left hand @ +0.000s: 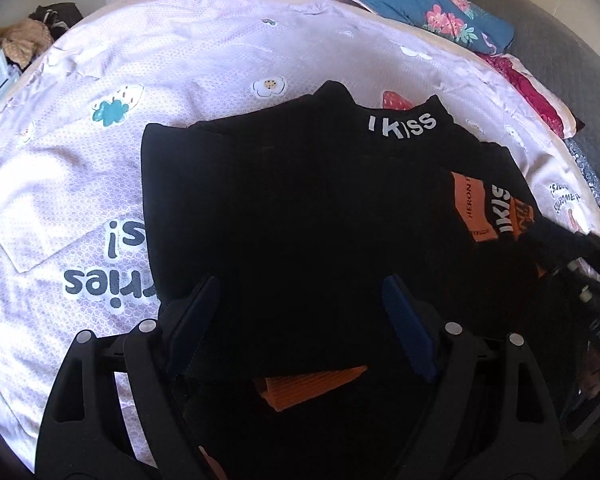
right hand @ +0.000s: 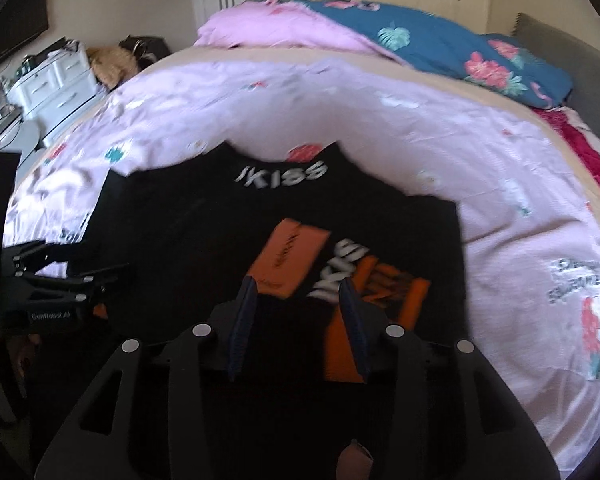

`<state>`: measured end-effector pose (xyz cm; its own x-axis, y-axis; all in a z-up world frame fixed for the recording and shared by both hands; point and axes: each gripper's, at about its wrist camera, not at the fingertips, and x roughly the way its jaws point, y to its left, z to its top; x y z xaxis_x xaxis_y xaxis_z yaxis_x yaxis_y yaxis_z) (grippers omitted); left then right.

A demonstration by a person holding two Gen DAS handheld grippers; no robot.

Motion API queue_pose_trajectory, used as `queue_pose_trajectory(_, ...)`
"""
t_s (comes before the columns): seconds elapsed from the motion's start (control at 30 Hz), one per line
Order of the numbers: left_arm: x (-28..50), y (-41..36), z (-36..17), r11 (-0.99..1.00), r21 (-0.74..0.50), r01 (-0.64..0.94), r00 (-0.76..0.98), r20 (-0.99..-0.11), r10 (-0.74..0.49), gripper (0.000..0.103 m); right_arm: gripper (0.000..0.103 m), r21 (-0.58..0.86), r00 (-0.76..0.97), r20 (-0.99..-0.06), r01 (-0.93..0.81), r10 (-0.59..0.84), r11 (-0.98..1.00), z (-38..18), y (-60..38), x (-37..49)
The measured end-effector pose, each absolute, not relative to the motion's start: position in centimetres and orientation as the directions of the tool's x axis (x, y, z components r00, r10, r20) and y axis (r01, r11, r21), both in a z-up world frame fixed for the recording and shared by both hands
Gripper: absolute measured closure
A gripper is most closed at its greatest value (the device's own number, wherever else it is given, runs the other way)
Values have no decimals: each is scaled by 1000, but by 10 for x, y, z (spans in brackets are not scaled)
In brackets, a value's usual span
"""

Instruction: Fold small clothes

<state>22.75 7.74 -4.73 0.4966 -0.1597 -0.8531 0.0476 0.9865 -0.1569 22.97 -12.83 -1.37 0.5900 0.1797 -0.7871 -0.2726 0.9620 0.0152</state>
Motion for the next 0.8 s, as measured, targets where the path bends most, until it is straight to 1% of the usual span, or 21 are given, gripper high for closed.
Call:
queue_pose_trajectory(0.03,228,77,-47,987,-154,48,497,-854,-158,27,54,20,581,-794,-273,181,962,-18,-127,231)
queue_pose_trajectory(0.13,227,75,-50,989,-138,53,493,-857,-146,27,54,26,559,-808,-279,185,960,-28,-126,230)
queue_pose_trajectory(0.27,228,75,-50,988,-144,49,495,-856,-149,27,54,13,514,-849,-214,124,977,-47,-139,237)
queue_pose_trajectory(0.33,228,75,-49,988,-150,45,497,-854,-153,27,54,56,516,-844,-187,146,981,-48,-147,237)
queue_pose_trajectory(0.43,227,77,-48,986,-159,42,500,-852,-158,27,53,41,532,-835,-193,139,980,-45,-144,233)
queue_pose_trajectory(0.5,226,79,-45,985,-170,41,508,-845,-167,27,49,59,543,-825,-193,157,979,-41,-144,229)
queue_pose_trajectory(0.67,222,82,-36,975,-216,54,522,-827,-211,27,31,105,568,-802,-171,185,980,-31,-150,223)
queue_pose_trajectory(0.7,221,81,-35,975,-216,55,522,-826,-213,27,30,108,571,-799,-169,187,980,-29,-151,222)
queue_pose_trajectory(0.77,220,80,-34,975,-212,58,524,-826,-211,27,20,113,582,-790,-171,193,979,-24,-151,219)
queue_pose_trajectory(0.8,220,80,-33,976,-212,57,525,-825,-210,22,17,114,588,-785,-170,193,979,-22,-152,218)
